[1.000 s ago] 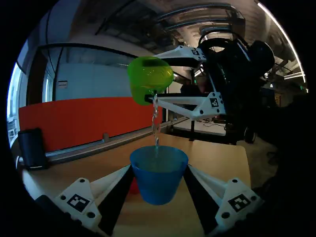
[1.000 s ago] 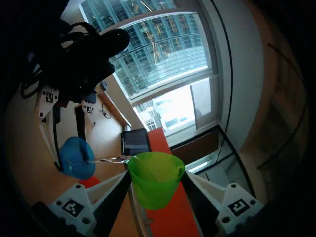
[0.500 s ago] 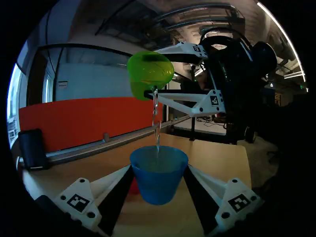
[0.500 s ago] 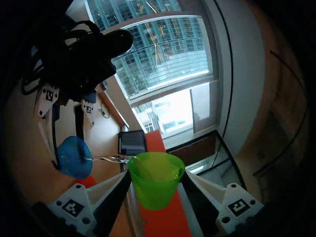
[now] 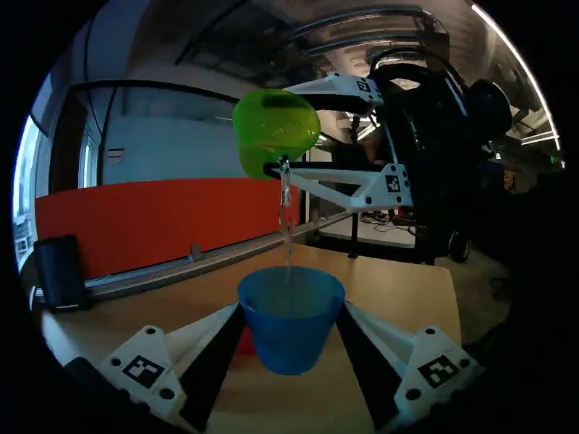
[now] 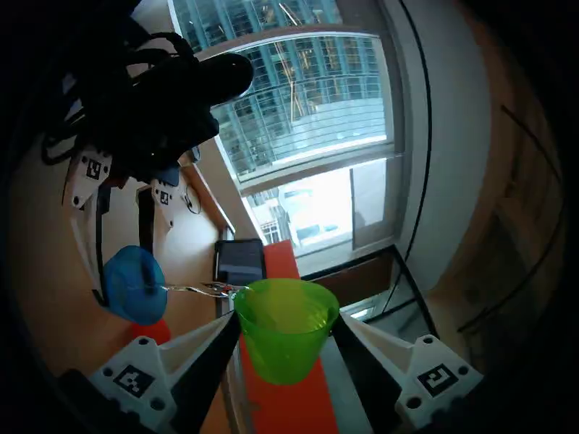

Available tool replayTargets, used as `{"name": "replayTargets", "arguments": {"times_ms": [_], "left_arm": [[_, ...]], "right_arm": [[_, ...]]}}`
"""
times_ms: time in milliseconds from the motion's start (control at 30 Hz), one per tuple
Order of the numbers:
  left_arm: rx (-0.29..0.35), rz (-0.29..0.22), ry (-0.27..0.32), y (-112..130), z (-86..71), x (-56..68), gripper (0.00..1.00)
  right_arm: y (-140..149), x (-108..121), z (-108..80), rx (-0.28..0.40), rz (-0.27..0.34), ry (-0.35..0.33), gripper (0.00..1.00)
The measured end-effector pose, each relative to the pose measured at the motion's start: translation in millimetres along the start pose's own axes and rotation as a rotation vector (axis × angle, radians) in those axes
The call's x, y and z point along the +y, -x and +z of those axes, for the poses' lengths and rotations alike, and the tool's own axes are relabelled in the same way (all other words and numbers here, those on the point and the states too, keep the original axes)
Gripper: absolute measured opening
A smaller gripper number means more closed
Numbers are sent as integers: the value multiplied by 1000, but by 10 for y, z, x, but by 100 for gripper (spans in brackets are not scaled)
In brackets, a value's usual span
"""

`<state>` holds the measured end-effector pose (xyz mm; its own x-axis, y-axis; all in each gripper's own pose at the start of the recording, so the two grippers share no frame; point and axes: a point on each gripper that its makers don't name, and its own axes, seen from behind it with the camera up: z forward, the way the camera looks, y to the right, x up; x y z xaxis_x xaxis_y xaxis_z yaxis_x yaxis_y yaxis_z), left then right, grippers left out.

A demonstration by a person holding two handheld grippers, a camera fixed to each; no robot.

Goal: Pour water

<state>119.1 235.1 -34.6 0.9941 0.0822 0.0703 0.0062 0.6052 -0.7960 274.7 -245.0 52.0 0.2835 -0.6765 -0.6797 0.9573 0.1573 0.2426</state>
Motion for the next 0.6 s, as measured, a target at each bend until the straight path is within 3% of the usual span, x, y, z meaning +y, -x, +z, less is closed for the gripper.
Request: {"name": "replayTargets", "arguments": {"times_ms": [600], "left_arm": [[7, 1, 1, -23, 18, -1, 85]], "right_arm": [[-62, 43, 35, 2, -81, 15, 90]]}}
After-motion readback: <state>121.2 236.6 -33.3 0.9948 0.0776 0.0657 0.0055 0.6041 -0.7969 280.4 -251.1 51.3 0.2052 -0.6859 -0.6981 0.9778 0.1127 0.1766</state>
